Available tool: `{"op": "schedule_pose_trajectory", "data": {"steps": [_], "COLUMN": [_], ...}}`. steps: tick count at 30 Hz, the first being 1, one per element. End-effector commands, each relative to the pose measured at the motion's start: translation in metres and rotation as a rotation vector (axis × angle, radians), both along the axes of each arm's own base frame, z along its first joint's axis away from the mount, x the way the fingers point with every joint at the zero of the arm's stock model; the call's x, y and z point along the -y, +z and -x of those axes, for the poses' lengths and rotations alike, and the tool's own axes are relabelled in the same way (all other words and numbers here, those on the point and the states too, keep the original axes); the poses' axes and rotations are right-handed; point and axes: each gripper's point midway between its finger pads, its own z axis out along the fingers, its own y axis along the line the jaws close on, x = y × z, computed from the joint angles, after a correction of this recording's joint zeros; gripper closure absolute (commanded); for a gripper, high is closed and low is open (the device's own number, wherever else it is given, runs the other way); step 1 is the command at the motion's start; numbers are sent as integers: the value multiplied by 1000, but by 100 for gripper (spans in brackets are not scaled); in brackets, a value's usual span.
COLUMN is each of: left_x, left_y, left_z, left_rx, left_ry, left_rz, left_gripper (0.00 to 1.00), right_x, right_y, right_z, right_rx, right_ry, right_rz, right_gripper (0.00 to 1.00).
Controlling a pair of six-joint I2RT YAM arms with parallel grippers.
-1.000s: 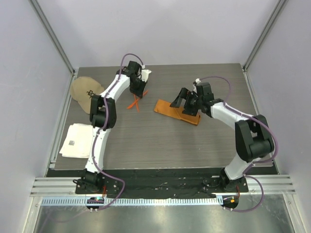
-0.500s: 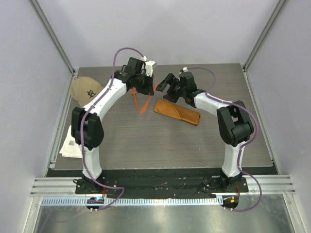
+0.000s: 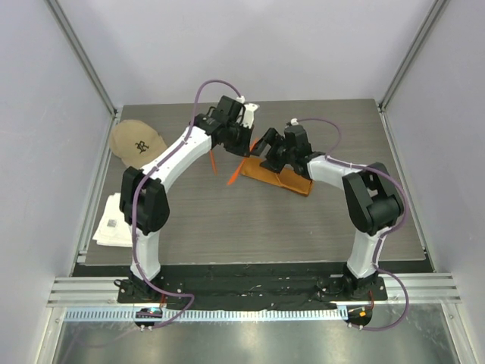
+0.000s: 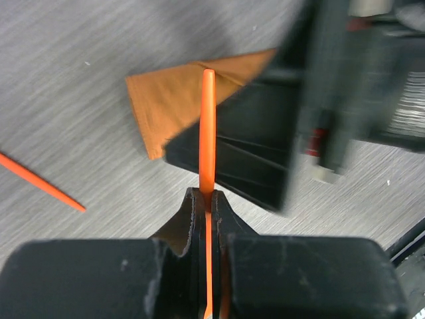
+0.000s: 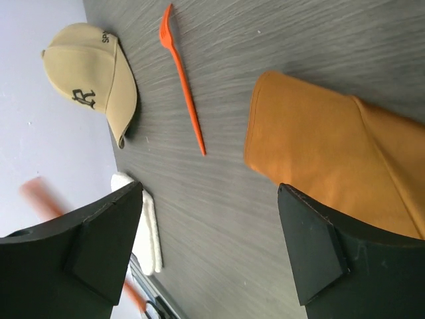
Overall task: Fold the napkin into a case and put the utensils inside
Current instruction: Pass from the left arm to the right
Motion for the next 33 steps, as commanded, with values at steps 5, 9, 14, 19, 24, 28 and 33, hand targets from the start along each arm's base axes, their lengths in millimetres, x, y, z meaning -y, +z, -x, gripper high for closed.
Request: {"op": "schedule_pose_trajectory", "data": {"steps": [5,9,14,19,24,28,33], "left_x": [2,6,29,40,37,20,18], "left_y": [-4,4,16,22,33,42,32], "left_z": [3,8,22,34,39,67,106], "left_rx": [-29,-27,-10,-30,-11,-27,-149], "left_ry": [26,10,-53,-84,-67,-68,-149], "left_rz": [2,31,80,126,155,205,261], "left_gripper": [100,100,100,100,83,29,41], "right_x": [23,18,-1,-15,-8,24,31], "right_y": [93,92,89,86,99,101,130], "right_z": [-6,-6,-8,1,12,23,51], "right_rx": [238,228,188,142,199,241,369], "right_ry": [-53,-39,-7,32,55,67,174], "right_rz": [-39,-65,-172,-320,-439,-538,-613], "right_gripper": [12,12,23,54,99,99,99]}}
